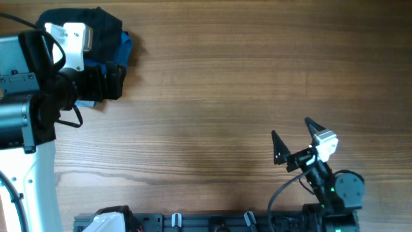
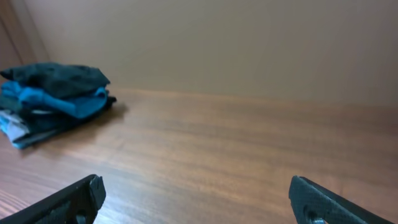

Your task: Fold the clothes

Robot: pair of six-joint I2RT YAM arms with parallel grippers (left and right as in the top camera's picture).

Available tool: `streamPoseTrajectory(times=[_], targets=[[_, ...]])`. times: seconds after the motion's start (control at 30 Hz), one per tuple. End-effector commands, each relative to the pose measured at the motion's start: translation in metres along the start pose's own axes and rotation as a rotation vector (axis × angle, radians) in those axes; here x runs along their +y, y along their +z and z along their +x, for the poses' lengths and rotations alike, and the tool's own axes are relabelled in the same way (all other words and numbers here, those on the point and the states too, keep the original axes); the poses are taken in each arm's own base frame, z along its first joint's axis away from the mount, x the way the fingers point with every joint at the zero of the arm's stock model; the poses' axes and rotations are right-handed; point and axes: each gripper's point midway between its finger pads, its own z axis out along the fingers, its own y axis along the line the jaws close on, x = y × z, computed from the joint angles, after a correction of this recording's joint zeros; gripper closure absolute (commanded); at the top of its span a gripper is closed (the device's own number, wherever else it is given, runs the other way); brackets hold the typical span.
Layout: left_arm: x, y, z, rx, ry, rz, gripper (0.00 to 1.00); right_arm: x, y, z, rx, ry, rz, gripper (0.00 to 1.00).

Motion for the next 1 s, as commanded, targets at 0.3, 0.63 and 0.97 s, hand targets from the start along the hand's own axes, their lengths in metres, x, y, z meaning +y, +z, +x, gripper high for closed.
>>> streamPoseTrajectory(times=[0.3,0.63,0.97], targets=[[-0.0008,-0.0006,0.0004,-0.003,-0.006,-0.001,0.00,0.0004,0.0086,0.0063,-0.085,-0.022,-0.006,0.00],[-0.0008,-0.0006,0.0004,-0.003,-0.006,-0.001,0.00,0.0001,0.0090,0.0075,-0.080,-0.021,-0.005,0.00],[-0.0014,-0.0005,0.0006,-0.002,-0.005,0.001,0.00,0.0001,0.0090,0.0076,-0.079,-0.021,-0.005,0.00]])
